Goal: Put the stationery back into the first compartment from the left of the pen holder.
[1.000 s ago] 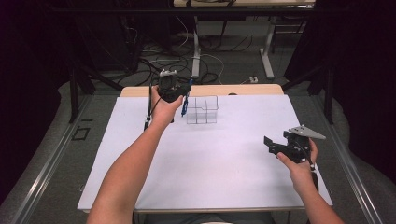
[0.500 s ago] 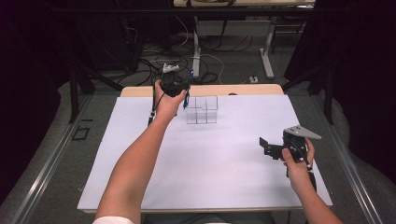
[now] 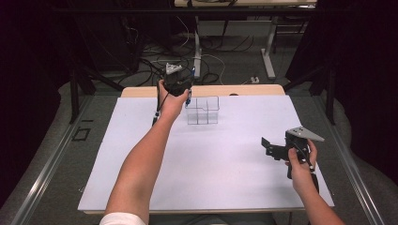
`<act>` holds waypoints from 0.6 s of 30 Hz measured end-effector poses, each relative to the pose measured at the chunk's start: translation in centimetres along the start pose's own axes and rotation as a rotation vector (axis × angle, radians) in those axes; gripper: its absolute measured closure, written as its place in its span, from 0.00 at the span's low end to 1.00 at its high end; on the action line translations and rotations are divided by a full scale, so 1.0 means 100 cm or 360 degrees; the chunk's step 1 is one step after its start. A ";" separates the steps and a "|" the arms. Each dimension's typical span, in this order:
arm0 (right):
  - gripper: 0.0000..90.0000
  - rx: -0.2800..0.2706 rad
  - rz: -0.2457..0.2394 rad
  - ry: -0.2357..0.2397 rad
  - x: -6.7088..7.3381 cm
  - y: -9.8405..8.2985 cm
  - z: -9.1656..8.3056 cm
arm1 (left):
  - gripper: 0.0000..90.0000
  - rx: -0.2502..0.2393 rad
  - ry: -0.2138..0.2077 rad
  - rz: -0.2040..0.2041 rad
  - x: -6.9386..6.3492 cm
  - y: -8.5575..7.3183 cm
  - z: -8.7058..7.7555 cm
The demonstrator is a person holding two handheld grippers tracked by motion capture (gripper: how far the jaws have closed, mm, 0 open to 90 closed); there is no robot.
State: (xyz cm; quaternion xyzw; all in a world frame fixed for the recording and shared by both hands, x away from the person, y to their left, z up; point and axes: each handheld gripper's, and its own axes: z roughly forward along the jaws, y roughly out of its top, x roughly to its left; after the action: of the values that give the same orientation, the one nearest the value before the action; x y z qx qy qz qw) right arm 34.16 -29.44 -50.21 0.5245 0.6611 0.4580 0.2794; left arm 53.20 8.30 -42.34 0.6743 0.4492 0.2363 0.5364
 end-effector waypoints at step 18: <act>0.00 -0.0032 0.0015 0.0037 0.001 -0.004 0.004 | 0.89 -0.0026 0.0063 -0.0056 0.012 -0.007 0.010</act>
State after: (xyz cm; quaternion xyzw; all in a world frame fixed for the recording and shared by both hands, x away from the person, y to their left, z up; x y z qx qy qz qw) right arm 34.31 -29.23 -50.71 0.5193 0.6573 0.4720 0.2748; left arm 54.39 8.82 -43.48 0.6571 0.4697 0.2437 0.5369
